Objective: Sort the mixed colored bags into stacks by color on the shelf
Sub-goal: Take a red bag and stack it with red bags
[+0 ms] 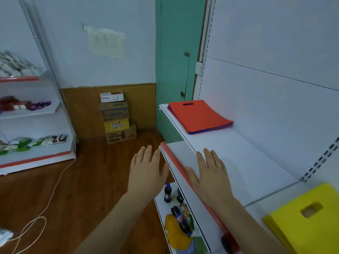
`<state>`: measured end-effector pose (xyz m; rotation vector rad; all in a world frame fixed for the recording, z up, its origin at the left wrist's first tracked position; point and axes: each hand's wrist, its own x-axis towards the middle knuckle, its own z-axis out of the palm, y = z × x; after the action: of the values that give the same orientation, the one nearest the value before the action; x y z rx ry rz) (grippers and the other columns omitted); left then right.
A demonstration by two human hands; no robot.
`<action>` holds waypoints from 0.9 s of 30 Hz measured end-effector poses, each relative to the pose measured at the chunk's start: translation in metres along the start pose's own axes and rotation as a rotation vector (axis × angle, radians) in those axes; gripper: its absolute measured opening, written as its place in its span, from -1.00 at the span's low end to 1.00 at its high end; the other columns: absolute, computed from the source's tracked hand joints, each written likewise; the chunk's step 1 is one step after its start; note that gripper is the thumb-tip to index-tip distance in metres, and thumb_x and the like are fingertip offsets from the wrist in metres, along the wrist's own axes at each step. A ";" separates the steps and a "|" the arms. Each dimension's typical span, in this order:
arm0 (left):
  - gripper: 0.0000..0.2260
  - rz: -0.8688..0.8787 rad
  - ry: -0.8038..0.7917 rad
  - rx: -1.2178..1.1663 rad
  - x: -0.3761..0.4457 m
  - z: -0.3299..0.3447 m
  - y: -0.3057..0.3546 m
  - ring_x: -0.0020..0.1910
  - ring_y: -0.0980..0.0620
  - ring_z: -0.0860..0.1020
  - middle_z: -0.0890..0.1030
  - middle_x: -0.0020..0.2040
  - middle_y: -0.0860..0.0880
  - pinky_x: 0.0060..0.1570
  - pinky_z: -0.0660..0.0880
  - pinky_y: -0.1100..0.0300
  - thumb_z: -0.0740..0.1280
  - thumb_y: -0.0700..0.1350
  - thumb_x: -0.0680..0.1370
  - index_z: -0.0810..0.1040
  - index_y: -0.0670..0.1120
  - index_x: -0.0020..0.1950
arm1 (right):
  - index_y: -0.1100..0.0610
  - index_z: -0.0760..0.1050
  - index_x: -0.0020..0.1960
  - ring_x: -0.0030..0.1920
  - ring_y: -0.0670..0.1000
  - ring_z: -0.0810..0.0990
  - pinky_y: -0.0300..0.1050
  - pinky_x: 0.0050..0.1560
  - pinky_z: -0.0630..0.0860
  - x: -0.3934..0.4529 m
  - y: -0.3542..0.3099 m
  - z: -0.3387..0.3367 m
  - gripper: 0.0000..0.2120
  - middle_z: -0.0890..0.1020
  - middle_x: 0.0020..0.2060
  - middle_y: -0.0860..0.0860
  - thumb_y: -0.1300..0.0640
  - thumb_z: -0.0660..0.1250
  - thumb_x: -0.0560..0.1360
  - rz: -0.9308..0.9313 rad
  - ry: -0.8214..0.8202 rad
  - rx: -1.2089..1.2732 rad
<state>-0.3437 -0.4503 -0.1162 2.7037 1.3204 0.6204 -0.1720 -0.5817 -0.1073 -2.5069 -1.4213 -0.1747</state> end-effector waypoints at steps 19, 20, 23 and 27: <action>-0.37 0.356 -0.134 -0.046 0.306 0.099 -0.041 0.65 -0.08 0.18 0.31 0.64 -0.04 0.63 0.13 -0.08 -0.05 0.34 0.69 0.27 0.04 0.65 | 0.17 0.43 0.56 0.60 0.27 0.29 0.31 0.52 0.33 0.251 0.004 0.072 -0.27 0.41 0.56 0.21 -0.32 0.03 0.64 0.329 0.181 -0.042; -0.37 0.371 -0.146 -0.041 0.321 0.105 -0.038 0.65 -0.08 0.18 0.30 0.65 -0.04 0.63 0.14 -0.08 -0.04 0.34 0.69 0.26 0.03 0.66 | 0.15 0.41 0.58 0.61 0.26 0.27 0.31 0.53 0.30 0.264 0.006 0.074 -0.26 0.39 0.57 0.20 -0.33 0.01 0.64 0.352 0.165 -0.039; -0.37 0.438 -0.178 -0.016 0.364 0.118 -0.027 0.66 -0.10 0.16 0.28 0.65 -0.06 0.64 0.11 -0.08 -0.04 0.32 0.69 0.25 0.01 0.66 | 0.11 0.34 0.62 0.64 0.23 0.20 0.28 0.58 0.22 0.298 0.014 0.080 -0.24 0.34 0.61 0.17 -0.36 -0.05 0.64 0.411 0.137 -0.047; -0.36 0.480 -0.179 0.004 0.417 0.133 -0.015 0.65 -0.12 0.15 0.28 0.64 -0.10 0.62 0.10 -0.10 -0.01 0.30 0.69 0.24 -0.05 0.66 | 0.05 0.22 0.67 0.66 0.17 0.15 0.23 0.60 0.17 0.332 0.026 0.082 -0.25 0.28 0.64 0.11 -0.38 -0.07 0.65 0.459 0.070 -0.111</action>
<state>-0.0745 -0.1050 -0.1058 3.0079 0.6328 0.3858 0.0199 -0.2974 -0.1143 -2.8062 -0.7978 -0.2540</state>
